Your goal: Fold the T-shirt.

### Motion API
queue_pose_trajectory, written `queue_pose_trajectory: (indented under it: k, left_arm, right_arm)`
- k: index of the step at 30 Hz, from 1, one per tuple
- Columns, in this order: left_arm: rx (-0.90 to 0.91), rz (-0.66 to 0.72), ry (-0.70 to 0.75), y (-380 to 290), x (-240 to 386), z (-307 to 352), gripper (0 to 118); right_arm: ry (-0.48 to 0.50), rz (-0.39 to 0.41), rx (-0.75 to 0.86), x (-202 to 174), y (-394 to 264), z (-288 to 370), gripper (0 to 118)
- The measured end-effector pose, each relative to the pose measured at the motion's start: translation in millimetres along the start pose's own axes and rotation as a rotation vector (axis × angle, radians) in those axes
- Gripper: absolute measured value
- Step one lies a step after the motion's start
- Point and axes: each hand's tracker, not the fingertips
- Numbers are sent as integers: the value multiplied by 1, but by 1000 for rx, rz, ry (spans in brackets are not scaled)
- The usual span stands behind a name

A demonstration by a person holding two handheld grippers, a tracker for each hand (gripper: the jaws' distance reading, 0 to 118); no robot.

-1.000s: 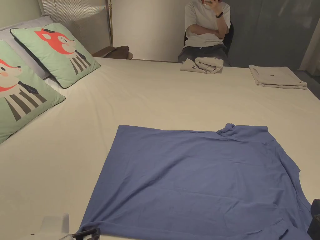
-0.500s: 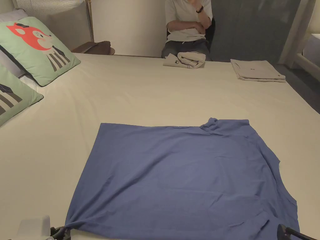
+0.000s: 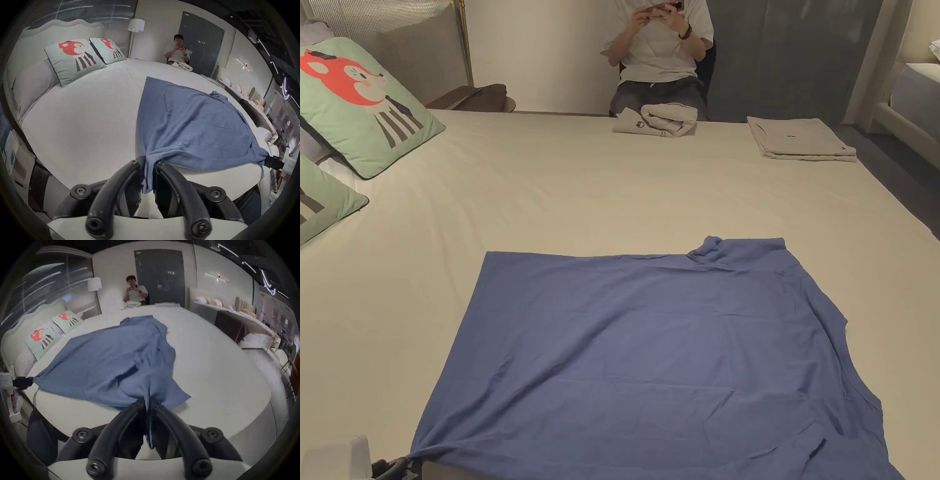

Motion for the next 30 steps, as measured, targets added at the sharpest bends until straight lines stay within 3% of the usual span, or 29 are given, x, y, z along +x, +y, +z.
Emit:
queue_pose_trajectory:
  k: [5,11,15,24,29,30]
  left_arm:
    - [79,0,-16,44,2,-1,5]
    - [77,57,-1,113,11,-48,5]
    - [21,66,36,147,20,-97,5]
    - [-150,86,102,169,29,-181,5]
    - [-186,110,109,163,24,-196,5]
    - [-187,114,108,162,24,-196,8]
  right_arm:
    - [-3,14,129,2,54,-3,5]
    - [-25,20,163,12,119,-68,5]
    - [-52,88,84,-5,151,-118,5]
    - [-104,114,-112,8,176,-231,5]
    - [-110,116,-151,10,170,-250,6]
    - [-106,112,-150,11,170,-250,10]
